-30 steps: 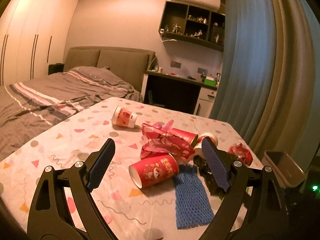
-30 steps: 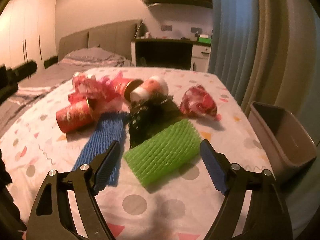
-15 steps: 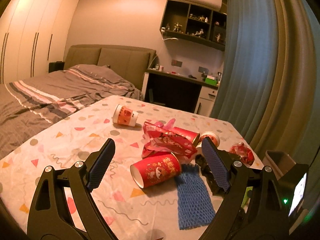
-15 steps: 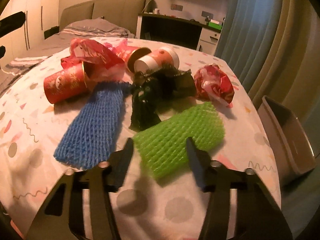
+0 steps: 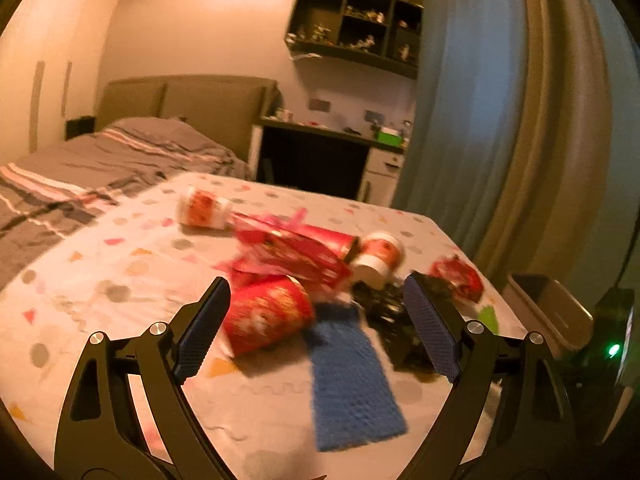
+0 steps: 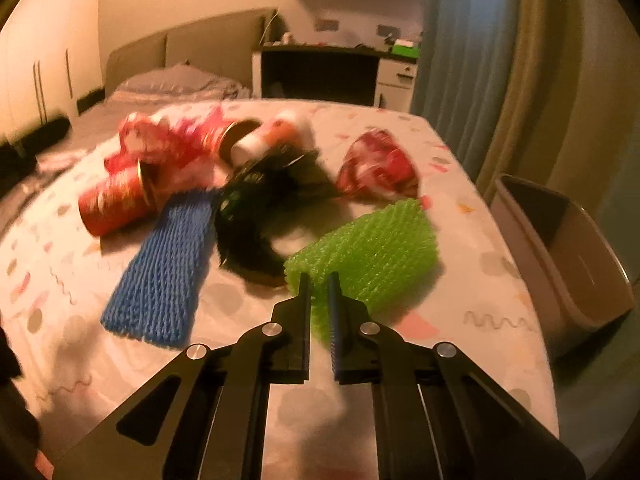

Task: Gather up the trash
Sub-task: 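Grasp the green foam sleeve with the right tool while the left tool grasps the black bag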

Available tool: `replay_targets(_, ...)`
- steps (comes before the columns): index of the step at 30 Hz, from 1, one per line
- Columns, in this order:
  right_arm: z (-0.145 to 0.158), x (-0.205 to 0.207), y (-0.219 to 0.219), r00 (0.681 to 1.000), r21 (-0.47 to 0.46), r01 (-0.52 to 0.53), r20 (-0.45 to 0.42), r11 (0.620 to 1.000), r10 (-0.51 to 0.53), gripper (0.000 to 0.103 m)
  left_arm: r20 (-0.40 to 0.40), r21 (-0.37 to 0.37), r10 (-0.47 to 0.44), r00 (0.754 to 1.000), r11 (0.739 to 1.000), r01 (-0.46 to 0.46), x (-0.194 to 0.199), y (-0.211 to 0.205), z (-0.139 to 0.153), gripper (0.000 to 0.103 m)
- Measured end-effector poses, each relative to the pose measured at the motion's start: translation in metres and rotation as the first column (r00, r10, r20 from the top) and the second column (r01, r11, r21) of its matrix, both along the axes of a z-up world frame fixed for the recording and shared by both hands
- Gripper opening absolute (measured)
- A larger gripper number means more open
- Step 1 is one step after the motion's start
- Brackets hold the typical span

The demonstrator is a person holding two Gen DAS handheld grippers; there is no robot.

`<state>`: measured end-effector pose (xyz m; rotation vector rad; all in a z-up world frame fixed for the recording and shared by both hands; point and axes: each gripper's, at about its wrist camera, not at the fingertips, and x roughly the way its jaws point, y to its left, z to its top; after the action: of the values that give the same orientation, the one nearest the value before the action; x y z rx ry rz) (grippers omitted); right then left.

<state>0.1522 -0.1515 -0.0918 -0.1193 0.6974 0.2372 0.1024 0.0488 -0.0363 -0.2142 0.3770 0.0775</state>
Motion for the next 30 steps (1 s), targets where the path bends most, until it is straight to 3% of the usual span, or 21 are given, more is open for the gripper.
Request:
replay_targets(4,0.014,-0.004,-0.019,0.999,0.051,0.029,0.037,0.998,-0.031,0.009,-0.040,-0.013,-0.081,0.996,0.997,0.080,0.018,-0.023,-0.011,0.084)
replay_targets(7,0.022,-0.008,-0.029,0.997,0.078,0.037,0.062,0.996,-0.041,0.008,-0.095,-0.026,-0.140,0.986,0.990,0.138,0.037,-0.040,-0.021,0.075)
replay_targets(19,0.030,-0.017,-0.052,0.995,0.148,0.027,0.095,0.989,-0.042,0.008,-0.298,-0.042,-0.238,0.925,0.971,0.236,0.093,-0.076,-0.054,0.017)
replay_targets(23,0.033,-0.019,-0.058,0.993,0.167,0.028,0.107,0.986,-0.047,0.007,-0.298,-0.056,-0.230,0.926,0.973,0.223,0.092,-0.070,-0.056,0.005)
replay_targets(30,0.041,-0.028,-0.069,0.989,0.183,0.036,0.138,0.982,-0.062,0.007,-0.212,-0.086,-0.245,0.946,0.969,0.232,0.069,-0.061,-0.035,0.002)
